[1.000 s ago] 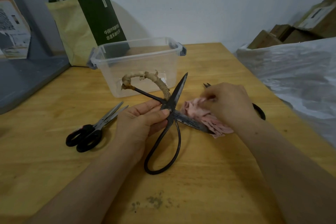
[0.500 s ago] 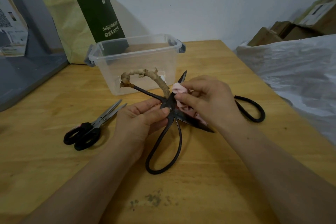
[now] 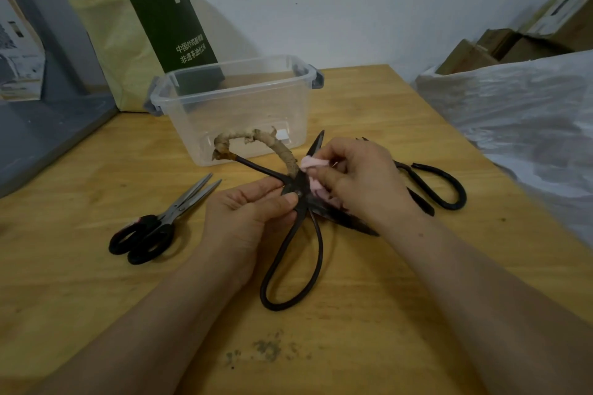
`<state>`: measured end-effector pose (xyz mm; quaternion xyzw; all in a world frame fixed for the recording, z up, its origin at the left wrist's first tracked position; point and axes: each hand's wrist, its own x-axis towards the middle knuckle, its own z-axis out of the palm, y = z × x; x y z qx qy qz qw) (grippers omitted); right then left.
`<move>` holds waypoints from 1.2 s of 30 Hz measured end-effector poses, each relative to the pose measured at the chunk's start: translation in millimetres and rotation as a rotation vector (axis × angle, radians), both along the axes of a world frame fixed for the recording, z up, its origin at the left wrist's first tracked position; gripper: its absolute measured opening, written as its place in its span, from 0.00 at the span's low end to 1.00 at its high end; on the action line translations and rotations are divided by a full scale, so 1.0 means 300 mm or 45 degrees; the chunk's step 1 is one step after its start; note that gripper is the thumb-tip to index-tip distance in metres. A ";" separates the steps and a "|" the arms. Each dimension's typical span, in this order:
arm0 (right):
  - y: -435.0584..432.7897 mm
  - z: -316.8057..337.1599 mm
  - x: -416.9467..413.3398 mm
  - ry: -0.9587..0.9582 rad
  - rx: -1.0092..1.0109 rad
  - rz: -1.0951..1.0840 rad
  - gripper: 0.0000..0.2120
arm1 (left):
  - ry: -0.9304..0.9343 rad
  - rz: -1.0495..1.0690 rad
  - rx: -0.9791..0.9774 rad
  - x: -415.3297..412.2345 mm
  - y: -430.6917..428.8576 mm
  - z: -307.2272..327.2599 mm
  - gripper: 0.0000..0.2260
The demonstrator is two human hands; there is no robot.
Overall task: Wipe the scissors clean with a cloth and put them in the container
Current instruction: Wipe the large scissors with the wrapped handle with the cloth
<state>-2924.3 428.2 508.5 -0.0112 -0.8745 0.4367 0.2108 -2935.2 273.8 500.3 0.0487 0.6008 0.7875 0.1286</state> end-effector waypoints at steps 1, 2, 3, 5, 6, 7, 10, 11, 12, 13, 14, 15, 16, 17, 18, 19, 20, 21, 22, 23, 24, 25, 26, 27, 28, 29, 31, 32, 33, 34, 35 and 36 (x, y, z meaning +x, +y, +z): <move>0.007 -0.001 -0.010 0.027 -0.015 -0.072 0.02 | 0.000 -0.007 -0.005 0.000 0.001 -0.001 0.15; 0.018 0.001 -0.017 0.046 -0.021 -0.152 0.03 | 0.001 -0.016 -0.012 0.000 0.005 -0.002 0.15; 0.031 0.004 -0.022 0.051 -0.033 -0.225 0.05 | 0.003 -0.023 -0.014 0.000 0.008 -0.005 0.15; 0.045 0.014 -0.015 0.026 -0.119 -0.290 0.11 | 0.004 -0.018 -0.002 -0.002 0.009 -0.005 0.13; 0.045 0.020 -0.006 0.002 -0.189 -0.268 0.12 | 0.000 -0.008 0.010 -0.003 0.009 -0.003 0.12; 0.040 0.026 0.006 -0.038 -0.266 -0.222 0.11 | -0.008 0.003 0.021 -0.006 0.008 -0.003 0.12; 0.019 0.049 0.039 -0.256 -0.457 -0.025 0.06 | -0.042 0.012 0.050 -0.010 0.004 0.000 0.11; 0.017 0.054 0.043 -0.321 -0.522 0.025 0.06 | -0.047 0.009 0.057 -0.010 0.003 0.000 0.10; 0.017 0.060 0.048 -0.370 -0.603 0.064 0.07 | -0.049 0.002 0.060 -0.009 0.003 0.000 0.10; 0.018 0.062 0.049 -0.400 -0.663 0.084 0.08 | -0.045 -0.007 0.061 -0.008 0.003 0.000 0.11; 0.019 0.063 0.051 -0.418 -0.677 0.088 0.07 | -0.039 -0.016 0.059 -0.008 0.003 0.000 0.11; 0.019 0.061 0.052 -0.423 -0.662 0.083 0.06 | -0.031 -0.021 0.056 -0.008 0.003 -0.002 0.12; 0.017 0.059 0.053 -0.415 -0.654 0.082 0.05 | -0.026 -0.023 0.056 -0.009 0.002 -0.003 0.13; 0.015 0.055 0.054 -0.392 -0.671 0.090 0.04 | -0.023 -0.021 0.058 -0.012 0.001 -0.005 0.14; 0.013 0.055 0.054 -0.365 -0.716 0.096 0.04 | -0.020 -0.021 0.061 -0.013 0.001 -0.005 0.16; 0.014 0.054 0.054 -0.343 -0.773 0.096 0.06 | -0.015 -0.018 0.061 -0.014 0.002 -0.006 0.18; 0.013 0.054 0.054 -0.333 -0.823 0.091 0.07 | -0.010 -0.016 0.059 -0.014 0.002 -0.007 0.22; 0.013 0.055 0.055 -0.329 -0.848 0.085 0.09 | -0.002 -0.017 0.054 -0.014 0.002 -0.008 0.24; 0.010 0.054 0.054 -0.326 -0.850 0.081 0.09 | 0.009 -0.022 0.048 -0.013 0.001 -0.008 0.25; 0.006 0.050 0.051 -0.321 -0.842 0.071 0.09 | 0.024 -0.030 0.038 -0.011 0.001 -0.009 0.25; 0.002 0.046 0.048 -0.315 -0.840 0.049 0.08 | 0.037 -0.037 0.021 -0.010 0.001 -0.010 0.25; -0.003 0.042 0.045 -0.305 -0.853 0.017 0.08 | 0.049 -0.045 0.005 -0.008 0.001 -0.010 0.25; -0.007 0.038 0.041 -0.289 -0.877 -0.016 0.08 | 0.056 -0.049 -0.008 -0.007 0.000 -0.010 0.25; -0.012 0.035 0.037 -0.265 -0.903 -0.043 0.08 | 0.062 -0.049 -0.017 -0.007 -0.001 -0.010 0.25; -0.015 0.034 0.034 -0.234 -0.932 -0.057 0.08 | 0.071 -0.049 -0.026 -0.008 -0.001 -0.009 0.25; -0.018 0.034 0.031 -0.202 -0.964 -0.063 0.09 | 0.081 -0.048 -0.037 -0.009 0.000 -0.009 0.24; -0.019 0.035 0.027 -0.155 -1.022 -0.081 0.09 | 0.096 -0.053 -0.060 -0.010 0.005 -0.007 0.21; -0.019 0.037 0.026 -0.141 -1.051 -0.095 0.09 | 0.097 -0.056 -0.067 -0.010 0.008 -0.007 0.21; -0.020 0.038 0.025 -0.133 -1.083 -0.107 0.09 | 0.100 -0.058 -0.072 -0.009 0.009 -0.007 0.20; -0.019 0.036 0.022 -0.129 -1.114 -0.118 0.09 | 0.102 -0.062 -0.074 -0.009 0.010 -0.007 0.19; -0.019 0.034 0.016 -0.126 -1.141 -0.128 0.09 | 0.105 -0.071 -0.077 -0.007 0.012 -0.007 0.19; -0.019 0.033 0.010 -0.118 -1.168 -0.136 0.09 | 0.107 -0.083 -0.079 -0.006 0.013 -0.006 0.19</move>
